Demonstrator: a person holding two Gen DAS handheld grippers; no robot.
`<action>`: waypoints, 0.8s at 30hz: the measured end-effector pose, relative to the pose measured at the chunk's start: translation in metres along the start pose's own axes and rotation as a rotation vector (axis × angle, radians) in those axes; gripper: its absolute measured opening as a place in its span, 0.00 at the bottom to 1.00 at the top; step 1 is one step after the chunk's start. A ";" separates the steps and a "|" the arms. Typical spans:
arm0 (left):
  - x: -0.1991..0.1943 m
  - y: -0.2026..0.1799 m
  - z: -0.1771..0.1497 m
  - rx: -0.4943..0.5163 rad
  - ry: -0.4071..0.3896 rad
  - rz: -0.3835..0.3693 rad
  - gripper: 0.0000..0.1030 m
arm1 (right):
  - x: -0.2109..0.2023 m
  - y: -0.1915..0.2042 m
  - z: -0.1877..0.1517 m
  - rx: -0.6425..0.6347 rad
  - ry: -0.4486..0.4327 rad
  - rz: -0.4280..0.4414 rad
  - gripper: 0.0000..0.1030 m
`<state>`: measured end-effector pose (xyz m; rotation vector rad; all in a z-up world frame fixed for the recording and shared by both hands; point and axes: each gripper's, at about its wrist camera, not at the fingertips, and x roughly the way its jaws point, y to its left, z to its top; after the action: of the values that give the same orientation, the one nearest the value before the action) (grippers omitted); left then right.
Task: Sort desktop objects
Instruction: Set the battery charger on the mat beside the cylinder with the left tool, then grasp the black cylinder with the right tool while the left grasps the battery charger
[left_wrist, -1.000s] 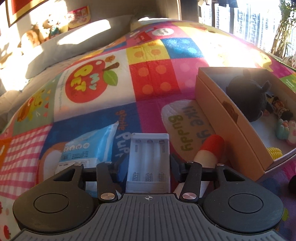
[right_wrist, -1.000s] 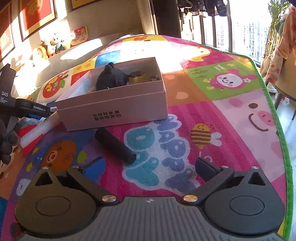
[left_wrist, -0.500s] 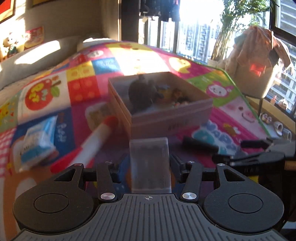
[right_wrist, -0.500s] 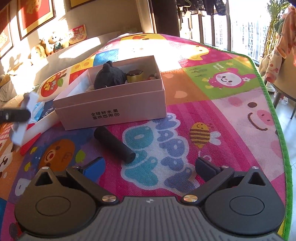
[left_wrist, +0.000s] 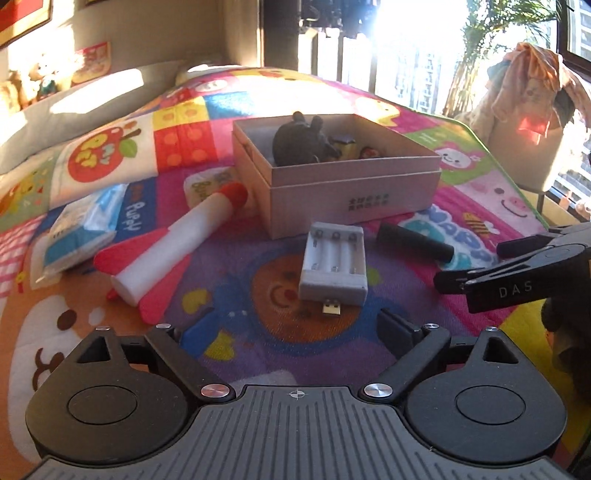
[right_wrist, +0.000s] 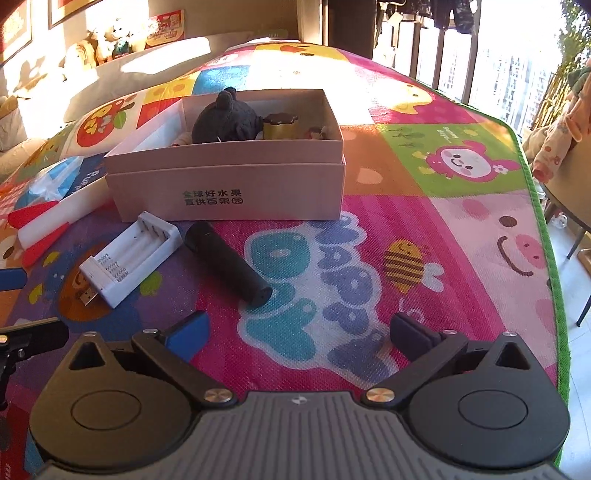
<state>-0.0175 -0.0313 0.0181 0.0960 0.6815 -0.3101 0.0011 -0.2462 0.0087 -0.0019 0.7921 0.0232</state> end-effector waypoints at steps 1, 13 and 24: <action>0.001 -0.001 0.000 0.001 -0.009 0.006 0.94 | 0.000 0.000 0.002 -0.008 0.007 0.013 1.00; 0.002 0.009 -0.009 -0.099 -0.048 0.040 1.00 | -0.002 0.000 0.024 -0.139 -0.172 -0.251 1.00; 0.003 0.014 -0.012 -0.135 -0.040 0.050 1.00 | 0.025 0.013 0.033 0.058 -0.063 -0.010 1.00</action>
<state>-0.0181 -0.0161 0.0066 -0.0219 0.6579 -0.2169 0.0416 -0.2327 0.0143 0.0497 0.7294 -0.0093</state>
